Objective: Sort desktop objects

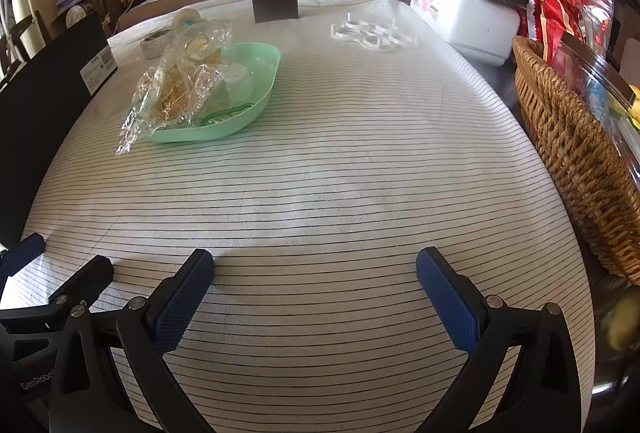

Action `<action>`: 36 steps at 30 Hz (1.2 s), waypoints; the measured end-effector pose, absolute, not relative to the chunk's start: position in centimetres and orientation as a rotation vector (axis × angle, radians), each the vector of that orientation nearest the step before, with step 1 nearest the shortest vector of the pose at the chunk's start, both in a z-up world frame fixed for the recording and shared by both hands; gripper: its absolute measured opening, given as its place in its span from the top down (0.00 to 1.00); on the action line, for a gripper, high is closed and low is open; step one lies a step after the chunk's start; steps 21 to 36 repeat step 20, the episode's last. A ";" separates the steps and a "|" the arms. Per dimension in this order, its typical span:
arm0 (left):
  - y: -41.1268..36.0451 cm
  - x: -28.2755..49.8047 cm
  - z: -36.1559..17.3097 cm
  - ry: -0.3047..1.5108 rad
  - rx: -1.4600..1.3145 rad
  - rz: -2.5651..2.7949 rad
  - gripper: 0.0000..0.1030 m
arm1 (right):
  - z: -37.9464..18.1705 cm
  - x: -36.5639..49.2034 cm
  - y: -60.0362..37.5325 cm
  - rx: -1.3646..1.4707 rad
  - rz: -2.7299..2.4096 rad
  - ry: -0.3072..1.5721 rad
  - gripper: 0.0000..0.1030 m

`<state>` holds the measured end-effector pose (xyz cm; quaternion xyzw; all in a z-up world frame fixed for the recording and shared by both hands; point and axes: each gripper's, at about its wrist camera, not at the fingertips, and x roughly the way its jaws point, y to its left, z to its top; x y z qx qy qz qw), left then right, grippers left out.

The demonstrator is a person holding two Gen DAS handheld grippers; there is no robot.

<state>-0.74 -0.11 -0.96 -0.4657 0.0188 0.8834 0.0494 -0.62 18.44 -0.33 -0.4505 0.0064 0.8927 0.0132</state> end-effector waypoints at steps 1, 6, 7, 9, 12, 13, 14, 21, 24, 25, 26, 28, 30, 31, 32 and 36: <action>-0.1 -0.7 -1.0 0.057 -1.419 2.691 0.00 | -0.3 -0.6 18.4 -1.403 2.781 0.020 0.00; -0.1 -0.8 -1.0 0.058 -1.419 2.691 0.00 | -0.3 -0.6 18.4 -1.404 2.781 0.020 0.00; -0.1 -0.8 -1.0 0.058 -1.419 2.691 0.00 | -0.3 -0.6 18.4 -1.403 2.781 0.020 0.00; -0.1 -0.8 -1.0 0.058 -1.419 2.691 0.00 | -0.3 -0.6 18.4 -1.403 2.781 0.020 0.00; -0.1 -0.8 -1.0 0.059 -1.419 2.692 0.00 | -0.3 -0.6 18.4 -1.403 2.781 0.020 0.00; -0.1 -0.7 -1.0 0.059 -1.419 2.693 0.00 | -0.3 -0.6 18.4 -1.404 2.781 0.019 0.00; -0.1 -0.7 -1.0 0.059 -1.419 2.693 0.00 | -0.3 -0.6 18.4 -1.404 2.781 0.019 0.00; -0.1 -0.9 -0.9 0.059 -1.421 2.696 0.00 | -0.3 -0.6 18.4 -1.404 2.781 0.020 0.00; -0.1 -0.9 -0.9 0.059 -1.421 2.696 0.00 | -0.3 -0.6 18.4 -1.404 2.781 0.020 0.00; -0.1 -0.9 -0.9 0.059 -1.421 2.696 0.00 | -0.3 -0.6 18.4 -1.404 2.781 0.020 0.00; -0.1 -0.9 -0.9 0.059 -1.421 2.696 0.00 | -0.3 -0.6 18.4 -1.404 2.781 0.020 0.00; -0.1 -0.9 -0.9 0.059 -1.421 2.696 0.00 | -0.3 -0.6 18.4 -1.404 2.781 0.020 0.00; -0.1 -0.9 -0.9 0.059 -1.421 2.696 0.00 | -0.3 -0.6 18.4 -1.404 2.781 0.020 0.00; -0.1 -0.9 -0.9 0.059 -1.421 2.696 0.00 | -0.3 -0.6 18.4 -1.404 2.781 0.020 0.00; -0.1 -0.9 -0.9 0.059 -1.421 2.696 0.00 | -0.3 -0.6 18.4 -1.404 2.781 0.020 0.00; -0.1 -0.9 -0.9 0.059 -1.421 2.696 0.00 | -0.3 -0.6 18.4 -1.404 2.781 0.020 0.00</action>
